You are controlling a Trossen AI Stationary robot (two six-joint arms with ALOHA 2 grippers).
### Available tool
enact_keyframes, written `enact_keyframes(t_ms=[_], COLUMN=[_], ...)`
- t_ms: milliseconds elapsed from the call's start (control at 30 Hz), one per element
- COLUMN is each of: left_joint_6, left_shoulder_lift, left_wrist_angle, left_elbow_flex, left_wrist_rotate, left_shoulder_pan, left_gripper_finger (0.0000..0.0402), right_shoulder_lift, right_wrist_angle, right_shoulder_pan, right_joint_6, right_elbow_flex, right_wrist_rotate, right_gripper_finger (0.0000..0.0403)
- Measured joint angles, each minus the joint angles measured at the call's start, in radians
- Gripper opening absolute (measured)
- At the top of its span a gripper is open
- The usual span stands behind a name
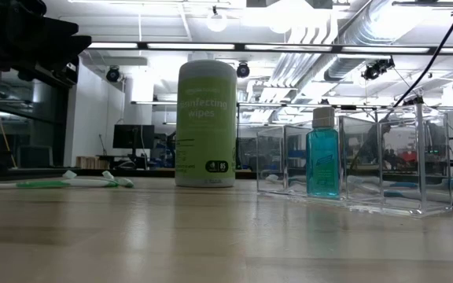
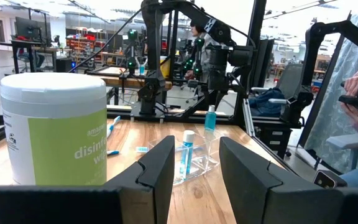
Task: Pick & Place toothbrushing station
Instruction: Put the mouthwash into the transparent organizer
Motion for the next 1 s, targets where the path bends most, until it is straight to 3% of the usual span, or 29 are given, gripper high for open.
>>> enact_keyframes(t_ms=[1000], left_joint_6=[0.000], left_shoulder_lift=[0.000], left_wrist_angle=[0.000], left_elbow_flex=[0.000], left_wrist_rotate=[0.000], left_shoulder_pan=[0.000], left_gripper_finger=[0.0124], right_shoulder_lift=[-0.001], right_wrist_angle=[-0.003], right_shoulder_pan=[-0.154], right_joint_6=[-0.289], right_elbow_flex=[0.001], right_wrist_rotate=[0.005], right_gripper_finger=[0.0089])
